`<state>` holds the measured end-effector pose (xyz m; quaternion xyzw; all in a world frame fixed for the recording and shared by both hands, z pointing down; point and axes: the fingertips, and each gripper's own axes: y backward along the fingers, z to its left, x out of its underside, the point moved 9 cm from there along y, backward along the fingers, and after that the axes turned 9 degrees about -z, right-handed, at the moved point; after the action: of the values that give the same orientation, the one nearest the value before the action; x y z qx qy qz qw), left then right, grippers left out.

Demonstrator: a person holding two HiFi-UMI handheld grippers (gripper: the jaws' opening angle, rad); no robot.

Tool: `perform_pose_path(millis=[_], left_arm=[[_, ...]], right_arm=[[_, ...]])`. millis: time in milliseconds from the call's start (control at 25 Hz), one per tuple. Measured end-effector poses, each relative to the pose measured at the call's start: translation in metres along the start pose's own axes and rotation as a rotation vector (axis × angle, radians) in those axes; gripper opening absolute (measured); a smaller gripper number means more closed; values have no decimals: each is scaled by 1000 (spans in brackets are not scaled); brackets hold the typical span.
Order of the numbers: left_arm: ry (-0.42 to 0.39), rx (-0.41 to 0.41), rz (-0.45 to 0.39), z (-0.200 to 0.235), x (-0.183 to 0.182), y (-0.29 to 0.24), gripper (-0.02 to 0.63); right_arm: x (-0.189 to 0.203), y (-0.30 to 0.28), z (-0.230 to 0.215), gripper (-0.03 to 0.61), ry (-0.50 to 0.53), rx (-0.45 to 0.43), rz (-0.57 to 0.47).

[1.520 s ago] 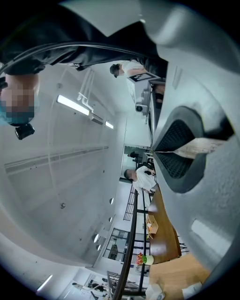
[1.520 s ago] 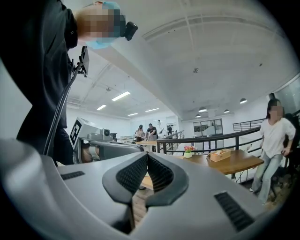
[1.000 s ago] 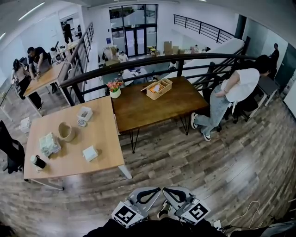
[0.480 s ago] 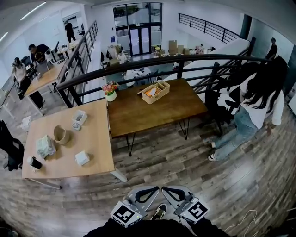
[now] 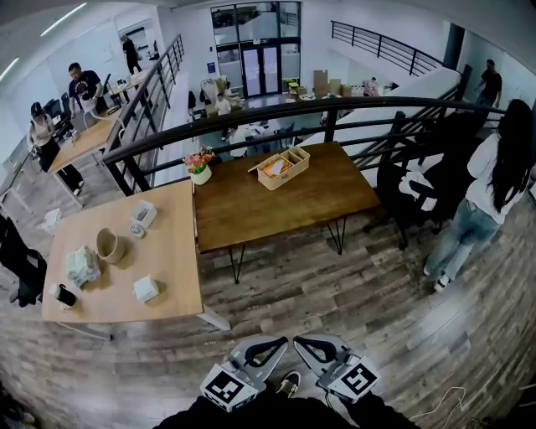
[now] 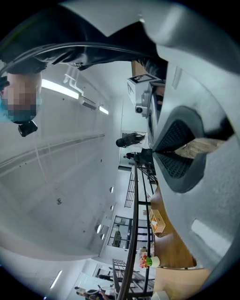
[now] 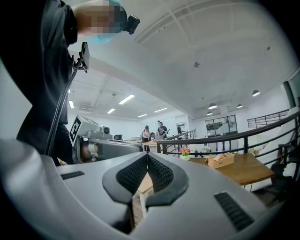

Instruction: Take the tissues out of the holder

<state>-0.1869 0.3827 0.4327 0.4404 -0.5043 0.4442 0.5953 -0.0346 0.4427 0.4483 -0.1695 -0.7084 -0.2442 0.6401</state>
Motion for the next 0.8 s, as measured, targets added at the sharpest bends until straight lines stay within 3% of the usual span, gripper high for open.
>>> perform_pose_path(millis=[360, 800], left_arm=[[-9, -10, -7, 41, 5, -28, 9], [-1, 43, -16, 141, -5, -79, 9]], right_arm=[[2, -28, -40, 6, 18, -3, 12], [1, -103, -118, 6, 18, 22, 22]])
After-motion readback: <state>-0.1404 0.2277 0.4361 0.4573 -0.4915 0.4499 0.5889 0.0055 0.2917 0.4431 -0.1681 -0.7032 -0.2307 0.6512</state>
